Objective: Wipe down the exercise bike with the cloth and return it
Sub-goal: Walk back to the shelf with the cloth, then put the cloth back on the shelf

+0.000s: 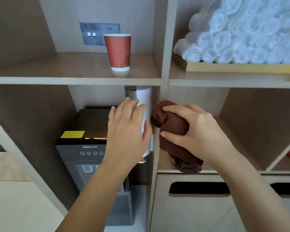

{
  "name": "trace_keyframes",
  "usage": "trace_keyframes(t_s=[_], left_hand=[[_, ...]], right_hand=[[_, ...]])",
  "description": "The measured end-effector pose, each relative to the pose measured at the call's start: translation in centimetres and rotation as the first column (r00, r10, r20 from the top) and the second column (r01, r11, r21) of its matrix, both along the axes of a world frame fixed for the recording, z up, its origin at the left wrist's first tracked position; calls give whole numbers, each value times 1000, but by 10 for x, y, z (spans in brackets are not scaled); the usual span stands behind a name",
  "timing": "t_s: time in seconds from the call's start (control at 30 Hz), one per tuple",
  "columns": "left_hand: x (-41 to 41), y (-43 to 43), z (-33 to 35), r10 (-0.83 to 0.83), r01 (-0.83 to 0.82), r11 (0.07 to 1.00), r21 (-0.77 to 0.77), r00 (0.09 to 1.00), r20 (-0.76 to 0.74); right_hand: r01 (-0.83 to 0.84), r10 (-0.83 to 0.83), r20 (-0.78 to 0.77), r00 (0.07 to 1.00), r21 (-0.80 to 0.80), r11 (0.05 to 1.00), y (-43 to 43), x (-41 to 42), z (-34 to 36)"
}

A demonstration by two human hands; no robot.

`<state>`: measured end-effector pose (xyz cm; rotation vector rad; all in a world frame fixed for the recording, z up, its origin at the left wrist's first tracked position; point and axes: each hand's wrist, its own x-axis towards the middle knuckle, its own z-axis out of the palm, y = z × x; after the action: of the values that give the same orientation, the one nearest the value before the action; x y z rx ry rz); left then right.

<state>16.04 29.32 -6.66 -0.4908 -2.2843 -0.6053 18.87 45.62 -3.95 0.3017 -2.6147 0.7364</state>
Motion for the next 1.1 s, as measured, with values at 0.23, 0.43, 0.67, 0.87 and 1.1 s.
trace_keyframes(t_s=[0.23,0.43,0.67,0.87,1.1], left_hand=[[-11,-44,18,83,-84,996,-10,994,-65],[-35,-107,36,107,-106,994,8,988,-110],[-74,-200,60,125,-129,992,-17,981,-152],[-109,-254,73,122,-128,992,-16,974,-190],[-137,-280,81,124,-127,992,-6,972,-201]], right_hand=[[-120,116,-71,991,-62,991,-37,-23,28],[-192,185,-131,974,-41,981,-98,-44,44],[-204,191,-209,959,-46,978,-186,-83,67],[-178,174,-235,956,5,984,-244,-122,81],[-171,180,-196,964,63,983,-274,-175,107]])
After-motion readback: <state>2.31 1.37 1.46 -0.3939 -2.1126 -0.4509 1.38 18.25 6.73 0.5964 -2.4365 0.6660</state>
